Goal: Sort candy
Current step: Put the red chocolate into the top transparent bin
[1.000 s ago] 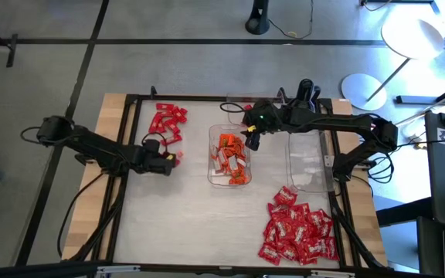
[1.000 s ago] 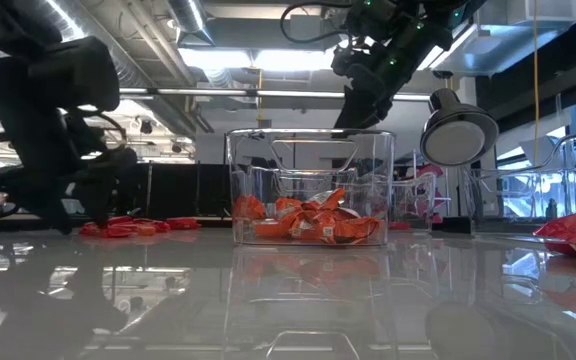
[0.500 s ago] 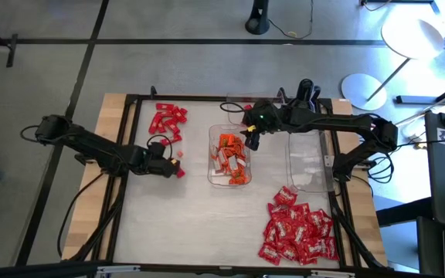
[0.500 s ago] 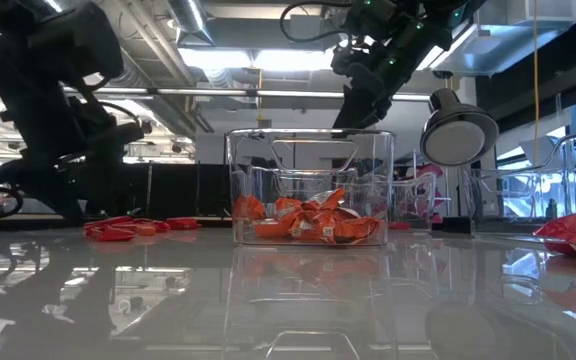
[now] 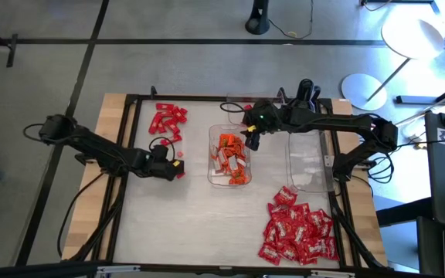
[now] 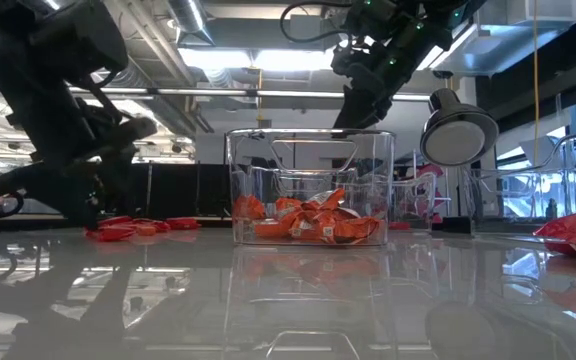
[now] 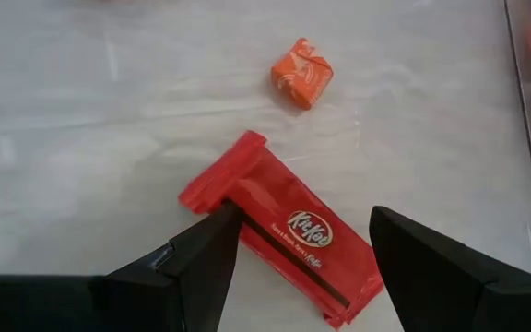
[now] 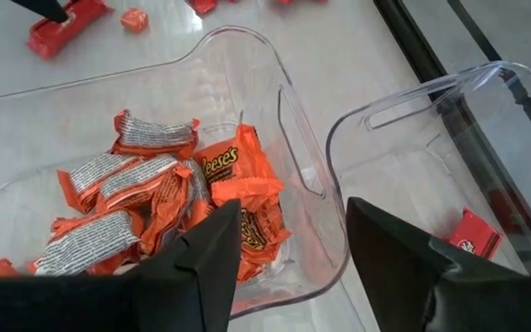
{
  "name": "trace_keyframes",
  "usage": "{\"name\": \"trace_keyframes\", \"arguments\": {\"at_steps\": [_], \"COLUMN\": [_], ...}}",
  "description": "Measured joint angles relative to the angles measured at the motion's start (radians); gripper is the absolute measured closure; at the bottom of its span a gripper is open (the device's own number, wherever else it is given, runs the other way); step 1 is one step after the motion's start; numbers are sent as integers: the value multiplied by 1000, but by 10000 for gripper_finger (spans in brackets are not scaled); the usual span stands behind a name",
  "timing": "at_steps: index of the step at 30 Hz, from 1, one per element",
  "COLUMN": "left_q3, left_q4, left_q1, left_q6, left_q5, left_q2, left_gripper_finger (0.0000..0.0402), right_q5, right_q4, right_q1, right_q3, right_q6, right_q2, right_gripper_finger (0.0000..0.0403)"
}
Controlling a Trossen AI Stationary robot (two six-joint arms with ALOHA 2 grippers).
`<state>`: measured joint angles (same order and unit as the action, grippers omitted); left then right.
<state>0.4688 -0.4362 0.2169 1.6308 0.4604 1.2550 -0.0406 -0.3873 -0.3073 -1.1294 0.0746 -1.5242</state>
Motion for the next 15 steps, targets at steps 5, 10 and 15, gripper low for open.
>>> {"name": "trace_keyframes", "arguments": {"at_steps": [5,10,15], "left_q3": [1,-3,-2], "left_q4": [-4,-22,-128], "left_q1": [2,6,-7], "left_q6": [10,-6,-15], "left_q5": [-4,-40,-41], "left_q2": [13,-12,-20], "left_gripper_finger": [163,163,163], "right_q5": [0,0,0], "right_q4": [-1,-3,10], "right_q1": [0,0,0], "right_q3": [0,0,0], "right_q6": [0,0,-1], "right_q2": [0,0,0], "right_gripper_finger": [207,207,207]}}
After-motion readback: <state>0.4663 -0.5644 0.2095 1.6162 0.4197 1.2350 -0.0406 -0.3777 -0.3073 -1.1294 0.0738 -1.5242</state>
